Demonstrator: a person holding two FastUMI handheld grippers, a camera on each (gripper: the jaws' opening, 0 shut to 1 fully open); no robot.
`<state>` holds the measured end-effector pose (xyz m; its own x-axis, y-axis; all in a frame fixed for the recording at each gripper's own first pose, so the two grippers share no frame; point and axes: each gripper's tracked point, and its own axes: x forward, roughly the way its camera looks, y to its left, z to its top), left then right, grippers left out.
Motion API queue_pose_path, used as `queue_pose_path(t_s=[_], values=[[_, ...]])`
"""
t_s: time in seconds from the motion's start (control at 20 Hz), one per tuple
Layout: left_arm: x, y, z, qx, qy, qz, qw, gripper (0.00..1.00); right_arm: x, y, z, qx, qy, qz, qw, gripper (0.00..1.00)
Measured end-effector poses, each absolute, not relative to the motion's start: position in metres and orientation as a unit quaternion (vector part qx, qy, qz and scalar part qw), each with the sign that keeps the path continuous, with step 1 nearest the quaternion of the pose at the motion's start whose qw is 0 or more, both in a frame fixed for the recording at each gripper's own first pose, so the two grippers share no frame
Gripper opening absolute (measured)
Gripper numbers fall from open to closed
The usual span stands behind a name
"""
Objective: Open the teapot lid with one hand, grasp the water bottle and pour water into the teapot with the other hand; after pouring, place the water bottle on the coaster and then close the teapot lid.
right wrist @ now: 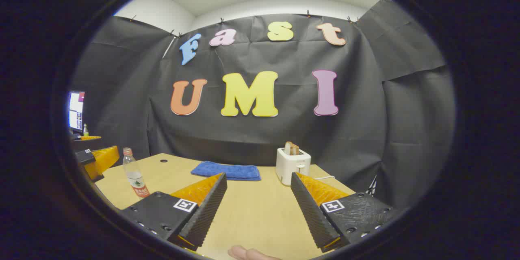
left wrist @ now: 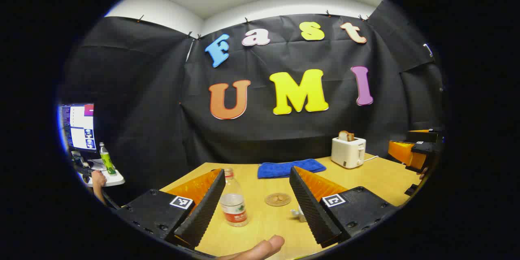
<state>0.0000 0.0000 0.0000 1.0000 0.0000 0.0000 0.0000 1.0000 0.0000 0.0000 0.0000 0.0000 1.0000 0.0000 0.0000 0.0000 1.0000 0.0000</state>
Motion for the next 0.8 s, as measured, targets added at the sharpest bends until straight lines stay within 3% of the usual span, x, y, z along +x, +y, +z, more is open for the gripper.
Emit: queue_pose_path(t_s=[0.25,0.8], values=[[-0.001,0.023,-0.022,-0.024,0.036,-0.015,0.999,0.98,-0.005,0.019,-0.015,-0.014,0.003,0.002,1.000,0.95],[0.002,0.038,-0.025,-0.009,0.033,0.000,0.999,0.98,0.014,0.031,-0.042,-0.035,0.025,-0.002,0.999,0.95]])
